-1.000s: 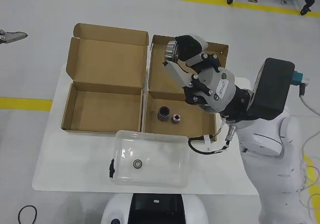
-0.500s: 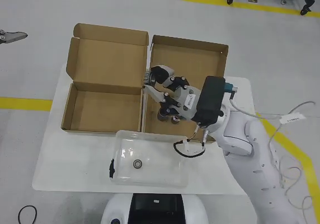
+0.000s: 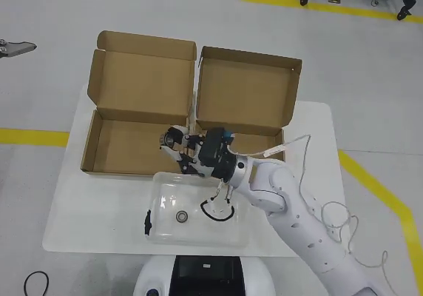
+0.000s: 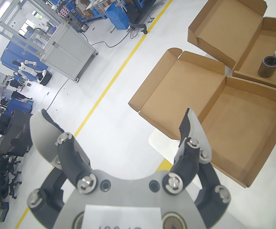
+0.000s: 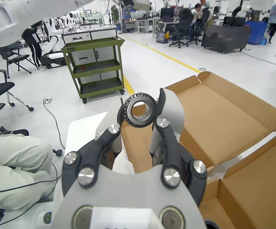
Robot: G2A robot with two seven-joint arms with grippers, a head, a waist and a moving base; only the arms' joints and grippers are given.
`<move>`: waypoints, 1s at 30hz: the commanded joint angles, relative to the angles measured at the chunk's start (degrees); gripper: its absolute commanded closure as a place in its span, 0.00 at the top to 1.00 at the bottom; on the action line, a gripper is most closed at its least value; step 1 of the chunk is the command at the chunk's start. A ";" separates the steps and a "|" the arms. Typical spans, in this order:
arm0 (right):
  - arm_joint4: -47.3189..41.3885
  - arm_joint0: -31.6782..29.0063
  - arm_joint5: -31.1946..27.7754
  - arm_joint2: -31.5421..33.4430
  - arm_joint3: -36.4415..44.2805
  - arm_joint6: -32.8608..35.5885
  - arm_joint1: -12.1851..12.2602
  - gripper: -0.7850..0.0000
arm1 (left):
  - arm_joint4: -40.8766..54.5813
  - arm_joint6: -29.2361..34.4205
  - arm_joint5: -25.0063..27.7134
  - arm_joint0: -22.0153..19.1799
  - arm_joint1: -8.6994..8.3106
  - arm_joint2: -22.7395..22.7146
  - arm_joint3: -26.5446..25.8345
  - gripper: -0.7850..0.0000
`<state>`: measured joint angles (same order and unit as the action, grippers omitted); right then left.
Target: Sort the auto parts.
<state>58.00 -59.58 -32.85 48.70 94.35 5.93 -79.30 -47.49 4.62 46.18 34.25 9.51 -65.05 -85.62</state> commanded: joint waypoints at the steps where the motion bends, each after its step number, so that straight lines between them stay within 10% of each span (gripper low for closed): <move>1: -1.06 1.55 0.58 -1.60 -2.90 1.12 -0.56 0.00 | 0.00 0.00 0.00 0.00 0.00 0.00 0.00 1.00; 30: -11.47 25.50 11.26 -21.24 -44.60 10.93 -16.05 0.00 | 0.00 0.00 0.00 0.00 0.00 0.00 0.00 1.00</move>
<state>46.75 -34.61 -21.65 28.08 51.27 16.53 -94.61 -47.49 4.62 46.18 34.25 9.51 -65.05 -85.62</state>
